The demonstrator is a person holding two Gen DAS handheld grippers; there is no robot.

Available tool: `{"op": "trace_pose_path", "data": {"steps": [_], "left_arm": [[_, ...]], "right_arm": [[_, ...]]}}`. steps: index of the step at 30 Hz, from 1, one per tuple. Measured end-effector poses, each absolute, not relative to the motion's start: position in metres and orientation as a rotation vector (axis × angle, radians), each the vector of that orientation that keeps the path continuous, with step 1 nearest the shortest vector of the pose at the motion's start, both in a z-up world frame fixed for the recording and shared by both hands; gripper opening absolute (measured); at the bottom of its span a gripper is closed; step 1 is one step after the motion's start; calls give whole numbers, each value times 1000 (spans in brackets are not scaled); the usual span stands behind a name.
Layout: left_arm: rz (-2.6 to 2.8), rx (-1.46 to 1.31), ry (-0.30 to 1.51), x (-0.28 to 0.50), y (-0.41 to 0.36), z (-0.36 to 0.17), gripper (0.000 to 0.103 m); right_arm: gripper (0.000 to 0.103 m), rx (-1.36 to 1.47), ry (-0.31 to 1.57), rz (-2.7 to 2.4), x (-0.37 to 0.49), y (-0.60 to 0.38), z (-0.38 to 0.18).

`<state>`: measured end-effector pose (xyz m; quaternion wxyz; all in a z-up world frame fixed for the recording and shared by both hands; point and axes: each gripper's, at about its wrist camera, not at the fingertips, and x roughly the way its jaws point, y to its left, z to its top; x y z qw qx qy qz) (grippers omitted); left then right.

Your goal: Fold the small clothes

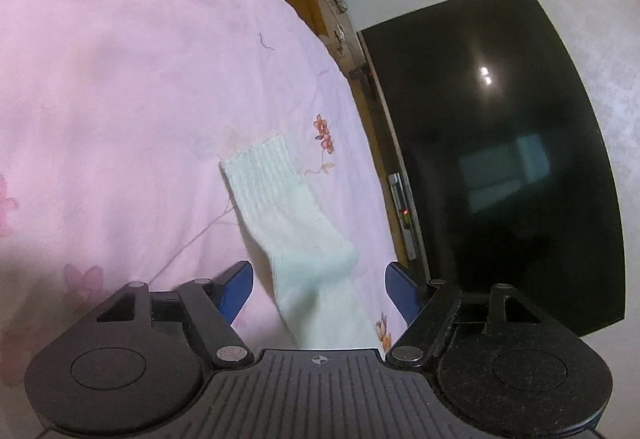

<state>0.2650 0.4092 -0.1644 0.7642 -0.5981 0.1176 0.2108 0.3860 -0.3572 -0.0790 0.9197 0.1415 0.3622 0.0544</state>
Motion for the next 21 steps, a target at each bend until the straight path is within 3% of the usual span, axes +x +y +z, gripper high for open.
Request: {"op": "trace_pose_path", "data": {"steps": [4, 5, 7, 10, 11, 16, 21], "left_arm": [[454, -1302, 239, 269, 413, -167, 72], [463, -1300, 234, 269, 414, -167, 66], [495, -1296, 243, 271, 421, -167, 53], [522, -1266, 297, 279, 426, -173, 20], [533, -1251, 326, 281, 427, -173, 3], [444, -1017, 302, 301, 393, -128, 3], [216, -831, 351, 367, 309, -79, 3]], "right_arm": [[30, 256, 729, 142, 390, -344, -75], [30, 250, 726, 144, 386, -341, -72], [30, 249, 725, 150, 391, -338, -77], [30, 245, 725, 151, 394, -338, -80], [30, 244, 725, 150, 396, -339, -82], [30, 278, 720, 127, 385, -345, -62], [30, 354, 709, 92, 361, -355, -51]]}}
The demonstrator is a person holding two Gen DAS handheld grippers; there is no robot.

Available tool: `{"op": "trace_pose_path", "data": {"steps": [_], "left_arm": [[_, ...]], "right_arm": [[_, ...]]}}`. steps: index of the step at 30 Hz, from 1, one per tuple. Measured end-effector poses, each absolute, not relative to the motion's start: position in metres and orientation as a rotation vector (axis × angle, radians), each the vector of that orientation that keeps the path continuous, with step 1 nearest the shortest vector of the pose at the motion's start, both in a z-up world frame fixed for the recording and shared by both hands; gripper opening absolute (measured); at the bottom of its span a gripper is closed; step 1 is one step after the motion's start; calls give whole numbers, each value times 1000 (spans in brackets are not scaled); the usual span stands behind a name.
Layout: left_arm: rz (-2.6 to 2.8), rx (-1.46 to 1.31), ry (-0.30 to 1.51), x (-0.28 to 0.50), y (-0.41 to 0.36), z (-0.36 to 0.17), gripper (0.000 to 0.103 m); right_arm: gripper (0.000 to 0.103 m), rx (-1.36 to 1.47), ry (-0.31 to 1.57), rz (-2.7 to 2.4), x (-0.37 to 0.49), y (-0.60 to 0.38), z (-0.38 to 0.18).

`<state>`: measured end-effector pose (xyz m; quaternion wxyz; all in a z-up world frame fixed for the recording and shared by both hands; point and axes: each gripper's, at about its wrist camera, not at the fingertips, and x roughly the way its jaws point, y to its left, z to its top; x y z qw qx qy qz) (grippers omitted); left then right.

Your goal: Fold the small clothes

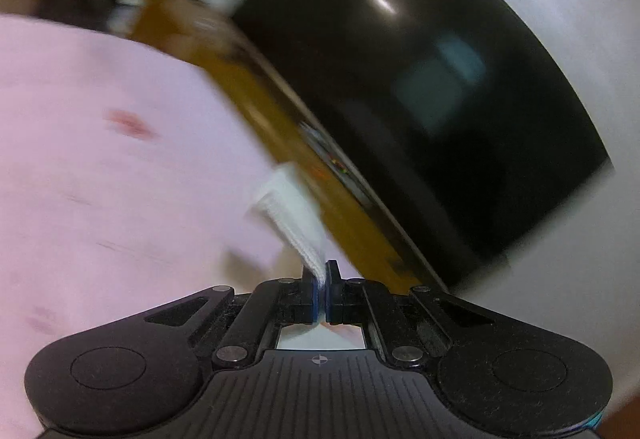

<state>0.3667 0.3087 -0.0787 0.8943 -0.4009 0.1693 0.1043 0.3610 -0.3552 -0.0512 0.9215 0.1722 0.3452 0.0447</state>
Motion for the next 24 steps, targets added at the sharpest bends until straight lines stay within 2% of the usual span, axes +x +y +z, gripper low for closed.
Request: {"op": "trace_pose_path", "data": {"steps": [6, 12, 16, 17, 18, 19, 20, 24], "left_arm": [[15, -569, 465, 440, 155, -62, 3], [-151, -420, 586, 474, 25, -88, 3], [-191, -288, 735, 495, -41, -117, 6], [-197, -260, 709, 494, -46, -119, 24], [-232, -244, 684, 485, -50, -115, 61], [-276, -248, 670, 479, -49, -110, 76], [-274, -252, 644, 470, -45, -104, 84], [-214, -248, 585, 433, -3, -82, 83]], "right_arm": [[30, 423, 693, 58, 352, -360, -48], [31, 453, 676, 29, 334, -375, -40], [32, 478, 687, 9, 328, -387, -39], [33, 493, 691, 8, 327, -390, -39], [37, 504, 694, 8, 328, -390, -40], [41, 515, 693, 13, 329, -389, -39], [42, 523, 687, 21, 331, -387, -38], [43, 561, 666, 100, 346, -369, -35]]}}
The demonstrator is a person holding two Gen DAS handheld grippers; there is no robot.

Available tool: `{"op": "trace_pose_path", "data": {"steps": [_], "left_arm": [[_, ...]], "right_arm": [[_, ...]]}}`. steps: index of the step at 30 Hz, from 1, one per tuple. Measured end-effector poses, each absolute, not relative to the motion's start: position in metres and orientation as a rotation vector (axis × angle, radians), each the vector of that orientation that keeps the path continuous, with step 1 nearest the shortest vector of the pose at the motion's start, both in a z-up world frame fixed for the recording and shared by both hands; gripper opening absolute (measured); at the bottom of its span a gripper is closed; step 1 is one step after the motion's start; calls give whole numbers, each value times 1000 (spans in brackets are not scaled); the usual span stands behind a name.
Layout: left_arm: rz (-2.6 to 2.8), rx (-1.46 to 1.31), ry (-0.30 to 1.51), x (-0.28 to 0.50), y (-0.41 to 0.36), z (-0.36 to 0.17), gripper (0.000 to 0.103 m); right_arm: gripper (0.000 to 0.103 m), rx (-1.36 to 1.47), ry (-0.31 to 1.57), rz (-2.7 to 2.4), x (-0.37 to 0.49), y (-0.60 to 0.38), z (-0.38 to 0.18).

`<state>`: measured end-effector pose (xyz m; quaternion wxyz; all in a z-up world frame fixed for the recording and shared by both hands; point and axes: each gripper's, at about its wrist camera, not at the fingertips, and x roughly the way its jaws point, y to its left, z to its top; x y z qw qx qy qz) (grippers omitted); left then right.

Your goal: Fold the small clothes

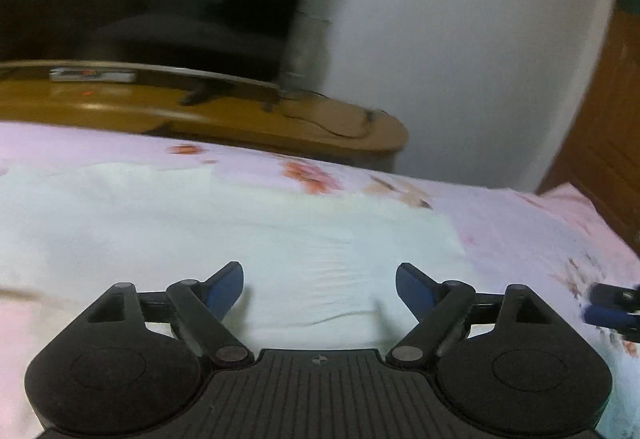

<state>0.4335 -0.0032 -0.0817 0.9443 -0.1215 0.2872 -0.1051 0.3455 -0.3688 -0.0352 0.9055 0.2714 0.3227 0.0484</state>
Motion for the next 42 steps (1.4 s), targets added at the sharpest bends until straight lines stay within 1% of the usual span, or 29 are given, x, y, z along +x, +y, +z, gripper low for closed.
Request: {"op": "trace_pose_path", "data": {"steps": [1, 2, 3, 4, 7, 9, 14, 17, 18, 19, 20, 22, 24, 26, 32, 35, 37, 42], "left_arm": [[-171, -270, 579, 424, 18, -81, 83], [-120, -281, 580, 415, 40, -82, 79], [-73, -287, 585, 406, 59, -86, 69], [-18, -301, 599, 398, 78, -89, 67], [96, -359, 644, 382, 124, -103, 67], [117, -374, 667, 375, 141, -115, 67], [97, -412, 655, 382, 144, -130, 67], [100, -417, 655, 379, 141, -134, 67], [102, -411, 655, 384, 140, -134, 67], [106, -403, 652, 388, 139, -136, 67], [112, -398, 650, 393, 138, -136, 67], [118, -365, 656, 401, 135, -136, 67], [124, -319, 663, 404, 129, -134, 67], [127, -284, 664, 404, 125, -133, 67], [129, -293, 655, 402, 126, -132, 67], [147, -259, 658, 402, 125, -133, 50], [134, -269, 662, 402, 129, -132, 48], [92, -271, 684, 402, 130, -125, 48]], "right_arm": [[43, 576, 668, 125, 352, -361, -36], [43, 595, 675, 161, 361, -350, -38], [43, 611, 683, 191, 369, -340, -40], [43, 632, 696, 226, 378, -327, -43], [41, 703, 758, 318, 408, -291, -61], [40, 729, 797, 344, 424, -271, -73], [40, 836, 891, 342, 451, -246, -100], [36, 895, 895, 326, 455, -241, -108], [32, 893, 890, 312, 455, -239, -108], [25, 889, 888, 301, 456, -238, -107], [22, 880, 888, 291, 455, -236, -107], [7, 842, 878, 278, 455, -234, -104], [6, 773, 851, 272, 454, -230, -94], [6, 712, 786, 289, 448, -233, -73], [6, 588, 623, 262, 416, -266, -25], [6, 555, 620, 220, 405, -285, -26], [6, 546, 631, 191, 403, -293, -32], [6, 567, 633, 164, 405, -306, -35]]}}
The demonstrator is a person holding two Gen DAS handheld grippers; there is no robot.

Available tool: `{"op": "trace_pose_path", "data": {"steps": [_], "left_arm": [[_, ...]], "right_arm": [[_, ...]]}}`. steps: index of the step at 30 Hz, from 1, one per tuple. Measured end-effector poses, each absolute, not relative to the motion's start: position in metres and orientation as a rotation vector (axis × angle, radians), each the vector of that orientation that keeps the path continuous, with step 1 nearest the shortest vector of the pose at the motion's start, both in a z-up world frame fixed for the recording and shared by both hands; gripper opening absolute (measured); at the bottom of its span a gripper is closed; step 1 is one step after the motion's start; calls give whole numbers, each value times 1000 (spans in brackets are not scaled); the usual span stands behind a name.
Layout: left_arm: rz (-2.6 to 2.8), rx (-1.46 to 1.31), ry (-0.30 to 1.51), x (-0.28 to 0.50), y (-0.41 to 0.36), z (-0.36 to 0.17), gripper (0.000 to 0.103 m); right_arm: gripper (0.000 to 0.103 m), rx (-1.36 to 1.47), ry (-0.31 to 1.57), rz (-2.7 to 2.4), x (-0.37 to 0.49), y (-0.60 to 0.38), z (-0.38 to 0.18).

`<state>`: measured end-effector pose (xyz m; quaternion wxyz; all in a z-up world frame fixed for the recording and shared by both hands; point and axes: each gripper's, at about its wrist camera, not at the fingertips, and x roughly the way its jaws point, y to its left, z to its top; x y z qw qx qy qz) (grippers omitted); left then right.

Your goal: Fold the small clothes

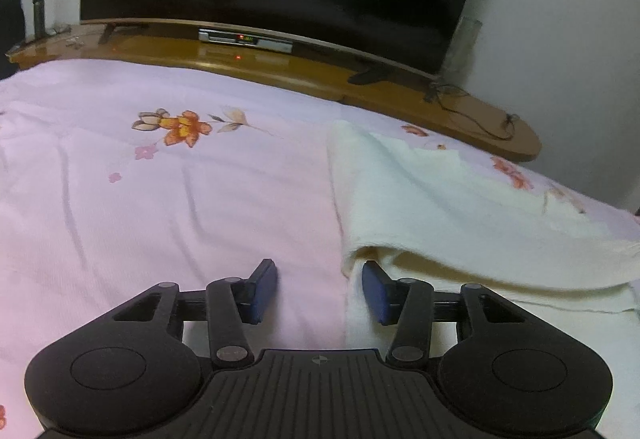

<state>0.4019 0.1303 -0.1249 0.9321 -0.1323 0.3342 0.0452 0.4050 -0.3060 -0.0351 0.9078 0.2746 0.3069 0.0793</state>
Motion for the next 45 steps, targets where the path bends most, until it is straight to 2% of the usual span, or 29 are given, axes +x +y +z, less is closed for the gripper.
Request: {"op": "trace_pose_path", "data": {"steps": [5, 6, 8, 12, 22, 27, 31, 39, 41, 43, 45], "left_arm": [[80, -257, 687, 405, 120, -128, 48], [83, -229, 689, 406, 117, -129, 45], [93, -203, 690, 408, 117, -129, 32], [70, -248, 692, 408, 129, -129, 23], [51, -294, 713, 411, 138, -130, 22], [28, -294, 731, 412, 142, -128, 23], [35, -370, 684, 396, 165, -120, 23], [-68, -373, 707, 459, 158, -114, 22], [-63, -366, 746, 474, 154, -124, 22], [-34, -368, 743, 478, 153, -130, 22], [-14, -365, 751, 478, 152, -123, 22]], "right_arm": [[6, 535, 623, 183, 406, -299, -33], [6, 535, 621, 182, 406, -298, -33], [6, 536, 629, 170, 408, -299, -37], [6, 538, 664, 132, 407, -306, -49], [6, 528, 666, 127, 403, -316, -57], [6, 502, 786, 138, 415, -315, -87], [21, 518, 698, 149, 402, -323, -73], [23, 503, 746, 130, 444, -336, -76], [21, 510, 763, 141, 454, -335, -82], [8, 480, 756, 152, 456, -331, -84], [8, 417, 789, 124, 458, -328, -91]]}}
